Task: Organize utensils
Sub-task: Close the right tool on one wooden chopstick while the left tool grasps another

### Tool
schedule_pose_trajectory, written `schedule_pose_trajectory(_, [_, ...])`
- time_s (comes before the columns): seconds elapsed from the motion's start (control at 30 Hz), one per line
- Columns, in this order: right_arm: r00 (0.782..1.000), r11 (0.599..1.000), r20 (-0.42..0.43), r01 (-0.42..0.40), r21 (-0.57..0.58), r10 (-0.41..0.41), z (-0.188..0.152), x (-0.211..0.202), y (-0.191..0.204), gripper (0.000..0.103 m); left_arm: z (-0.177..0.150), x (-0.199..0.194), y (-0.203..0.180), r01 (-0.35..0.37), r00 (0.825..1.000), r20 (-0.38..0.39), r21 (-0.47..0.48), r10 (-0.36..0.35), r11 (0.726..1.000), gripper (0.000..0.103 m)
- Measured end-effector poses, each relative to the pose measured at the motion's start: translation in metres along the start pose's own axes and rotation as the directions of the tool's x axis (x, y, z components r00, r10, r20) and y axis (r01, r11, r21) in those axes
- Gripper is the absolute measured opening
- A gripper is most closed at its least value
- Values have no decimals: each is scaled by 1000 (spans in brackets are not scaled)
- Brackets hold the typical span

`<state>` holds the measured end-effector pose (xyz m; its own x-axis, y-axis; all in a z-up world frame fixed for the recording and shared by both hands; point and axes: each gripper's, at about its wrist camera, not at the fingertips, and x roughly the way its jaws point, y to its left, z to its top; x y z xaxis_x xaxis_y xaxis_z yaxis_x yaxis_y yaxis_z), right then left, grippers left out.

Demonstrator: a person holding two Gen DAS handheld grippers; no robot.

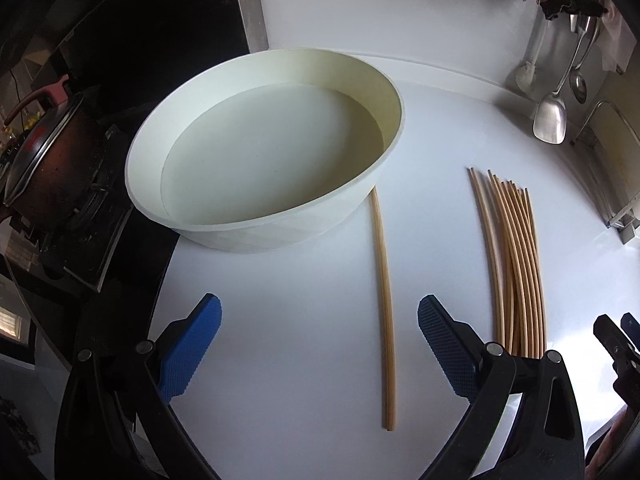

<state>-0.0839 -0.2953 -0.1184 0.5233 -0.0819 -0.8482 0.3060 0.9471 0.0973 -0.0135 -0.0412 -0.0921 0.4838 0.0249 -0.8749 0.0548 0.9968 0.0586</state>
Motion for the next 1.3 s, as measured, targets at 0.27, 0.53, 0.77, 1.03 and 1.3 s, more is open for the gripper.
schedule_pose_trajectory(0.27, [996, 996, 23, 83, 39, -84, 0, 30, -3, 95, -4, 26, -14, 55, 998, 31, 77, -57, 996, 97])
schedule_pose_trajectory(0.53, [990, 990, 49, 128, 63, -132, 0, 54, -1, 95, -11, 60, -9, 101, 995, 6, 90, -102, 991, 97])
schedule_pose_trajectory(0.77, [990, 989, 22, 140, 44, -141, 0, 70, -8, 95, -20, 74, -12, 85, 996, -13, 81, -84, 993, 97])
schedule_pose_trajectory(1.03, [994, 994, 9, 107, 29, -107, -3, 75, -5, 95, -25, 79, -14, 71, 997, -3, 79, -71, 994, 97])
schedule_pose_trajectory(1.3, [997, 997, 12, 80, 20, -81, -3, 76, 3, 95, -22, 80, -16, 61, 998, 7, 83, -61, 995, 97])
